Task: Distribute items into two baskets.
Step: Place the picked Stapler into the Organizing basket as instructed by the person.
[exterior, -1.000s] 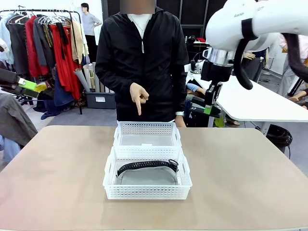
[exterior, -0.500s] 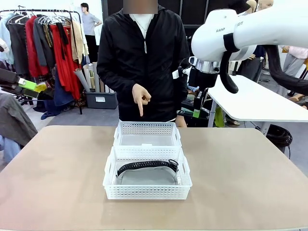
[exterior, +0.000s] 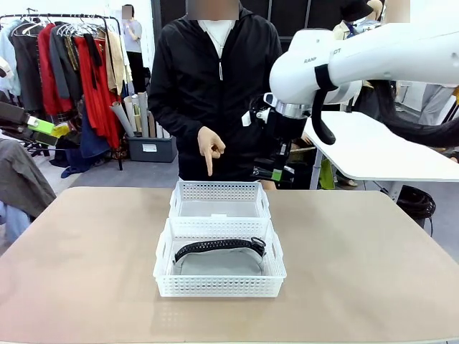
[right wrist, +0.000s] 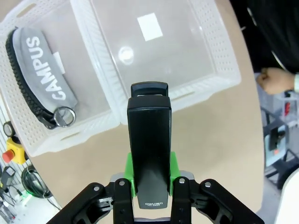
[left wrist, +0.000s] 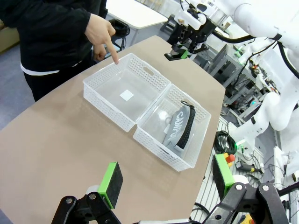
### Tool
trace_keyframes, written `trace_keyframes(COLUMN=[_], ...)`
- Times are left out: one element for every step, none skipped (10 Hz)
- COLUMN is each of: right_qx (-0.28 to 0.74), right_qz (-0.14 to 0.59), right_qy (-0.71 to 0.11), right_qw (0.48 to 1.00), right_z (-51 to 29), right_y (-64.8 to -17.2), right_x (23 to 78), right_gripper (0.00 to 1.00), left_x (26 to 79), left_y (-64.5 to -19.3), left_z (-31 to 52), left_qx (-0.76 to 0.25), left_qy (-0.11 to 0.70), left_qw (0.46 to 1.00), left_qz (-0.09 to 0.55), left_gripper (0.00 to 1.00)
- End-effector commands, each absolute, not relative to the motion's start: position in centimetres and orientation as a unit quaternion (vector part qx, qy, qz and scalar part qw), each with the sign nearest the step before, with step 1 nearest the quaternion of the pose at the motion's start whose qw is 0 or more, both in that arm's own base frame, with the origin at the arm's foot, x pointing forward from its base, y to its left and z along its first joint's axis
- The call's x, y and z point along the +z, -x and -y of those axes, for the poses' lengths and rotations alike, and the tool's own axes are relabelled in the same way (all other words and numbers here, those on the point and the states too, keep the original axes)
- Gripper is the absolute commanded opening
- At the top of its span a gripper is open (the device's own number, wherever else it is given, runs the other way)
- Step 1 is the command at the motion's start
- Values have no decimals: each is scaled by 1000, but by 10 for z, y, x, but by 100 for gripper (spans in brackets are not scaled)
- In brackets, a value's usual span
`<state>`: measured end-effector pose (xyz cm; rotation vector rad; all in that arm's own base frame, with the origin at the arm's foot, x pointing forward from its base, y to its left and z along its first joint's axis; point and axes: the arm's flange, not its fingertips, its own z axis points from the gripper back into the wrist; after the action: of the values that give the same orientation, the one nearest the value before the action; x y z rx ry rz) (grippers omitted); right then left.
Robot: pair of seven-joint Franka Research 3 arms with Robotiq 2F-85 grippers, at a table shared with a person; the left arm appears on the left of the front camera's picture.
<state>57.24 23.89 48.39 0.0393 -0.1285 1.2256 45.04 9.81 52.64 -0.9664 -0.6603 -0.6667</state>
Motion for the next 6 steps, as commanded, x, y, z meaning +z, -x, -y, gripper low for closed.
trace_keyframes(right_qx=[621,637,651,665,675,682], right_qz=[76,74,74,78,85,86], right_qy=[-1,-4,-5,-5,-14,-18], right_qw=[780,767,755,743,732,726], right_z=[-260,-268,-275,-281,-286,-293], right_y=[-591,-597,-602,-607,-614,-618], right_x=[483,483,480,477,473,469], right_gripper=[0,0,0,0,0,0], left_x=[527,527,527,527,527,527], left_y=[-450,-450,-450,-450,-450,-450], left_z=[-98,-98,-98,-98,-98,-98], left_qx=[-309,-309,-309,-309,-309,-309], left_qy=[446,446,446,446,446,446], left_qw=[782,782,782,782,782,782], left_qz=[307,307,307,307,307,307], left_gripper=[100,100,100,100,100,100])
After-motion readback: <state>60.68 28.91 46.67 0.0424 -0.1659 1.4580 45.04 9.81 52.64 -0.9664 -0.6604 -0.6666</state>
